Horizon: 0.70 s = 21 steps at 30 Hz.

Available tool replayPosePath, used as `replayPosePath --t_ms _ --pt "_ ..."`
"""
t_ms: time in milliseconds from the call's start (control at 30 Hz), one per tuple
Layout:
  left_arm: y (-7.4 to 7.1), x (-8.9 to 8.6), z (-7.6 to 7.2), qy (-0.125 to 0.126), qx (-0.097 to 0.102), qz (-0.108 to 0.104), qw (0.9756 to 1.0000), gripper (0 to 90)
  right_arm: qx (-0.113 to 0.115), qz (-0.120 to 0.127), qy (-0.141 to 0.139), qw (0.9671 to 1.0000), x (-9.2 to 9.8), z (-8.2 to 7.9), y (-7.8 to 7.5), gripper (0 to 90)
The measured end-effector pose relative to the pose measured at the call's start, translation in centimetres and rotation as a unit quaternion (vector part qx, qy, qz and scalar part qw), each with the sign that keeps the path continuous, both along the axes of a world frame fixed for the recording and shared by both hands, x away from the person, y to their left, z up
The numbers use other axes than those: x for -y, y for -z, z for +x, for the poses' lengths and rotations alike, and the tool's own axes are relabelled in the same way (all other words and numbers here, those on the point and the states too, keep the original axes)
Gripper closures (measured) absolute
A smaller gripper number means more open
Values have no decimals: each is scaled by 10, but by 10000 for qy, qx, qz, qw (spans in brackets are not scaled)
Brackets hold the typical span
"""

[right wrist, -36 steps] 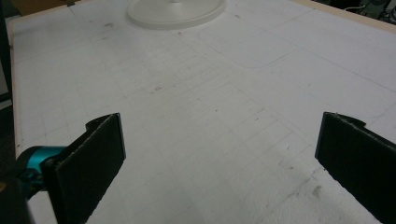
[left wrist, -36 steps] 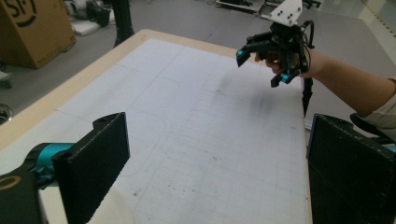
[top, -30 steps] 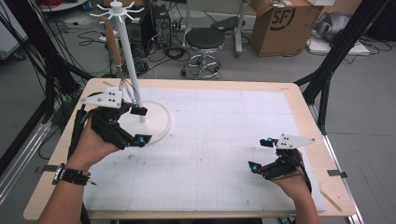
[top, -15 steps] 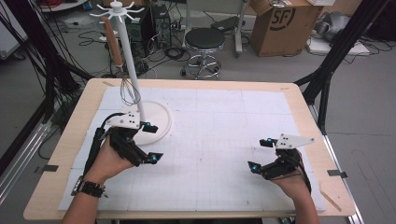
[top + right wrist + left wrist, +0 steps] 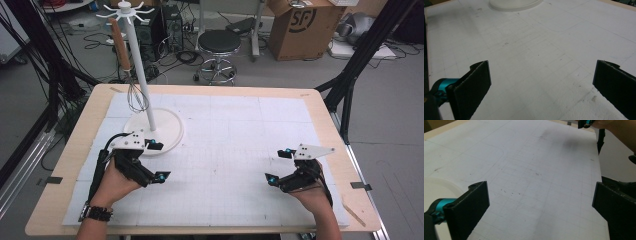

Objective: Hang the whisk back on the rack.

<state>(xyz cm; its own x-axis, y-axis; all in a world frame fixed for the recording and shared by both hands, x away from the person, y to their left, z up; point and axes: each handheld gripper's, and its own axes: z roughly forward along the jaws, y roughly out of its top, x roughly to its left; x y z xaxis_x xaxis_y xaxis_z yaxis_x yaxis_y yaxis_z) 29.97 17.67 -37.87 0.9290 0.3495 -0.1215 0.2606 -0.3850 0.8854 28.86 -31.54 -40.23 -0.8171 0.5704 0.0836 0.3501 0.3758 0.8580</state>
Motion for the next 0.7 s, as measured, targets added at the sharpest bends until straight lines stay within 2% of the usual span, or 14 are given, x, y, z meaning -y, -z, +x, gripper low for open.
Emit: replayPosePath --t_ms 100,167,500,700 --pt "5 1 2 -72 -52 170 9998 16 -18 -1 -4 10000 0 1 1 4" --pt "5 1 4 -69 -59 116 9999 17 -41 -15 -7 10000 0 1 2 5" --pt "4 3 1 -96 -29 145 9998 17 -25 -16 -17 10000 -1 1 2 5" --pt "3 1 1 -90 -10 94 9999 17 -36 -32 0 10000 -1 0 1 5"
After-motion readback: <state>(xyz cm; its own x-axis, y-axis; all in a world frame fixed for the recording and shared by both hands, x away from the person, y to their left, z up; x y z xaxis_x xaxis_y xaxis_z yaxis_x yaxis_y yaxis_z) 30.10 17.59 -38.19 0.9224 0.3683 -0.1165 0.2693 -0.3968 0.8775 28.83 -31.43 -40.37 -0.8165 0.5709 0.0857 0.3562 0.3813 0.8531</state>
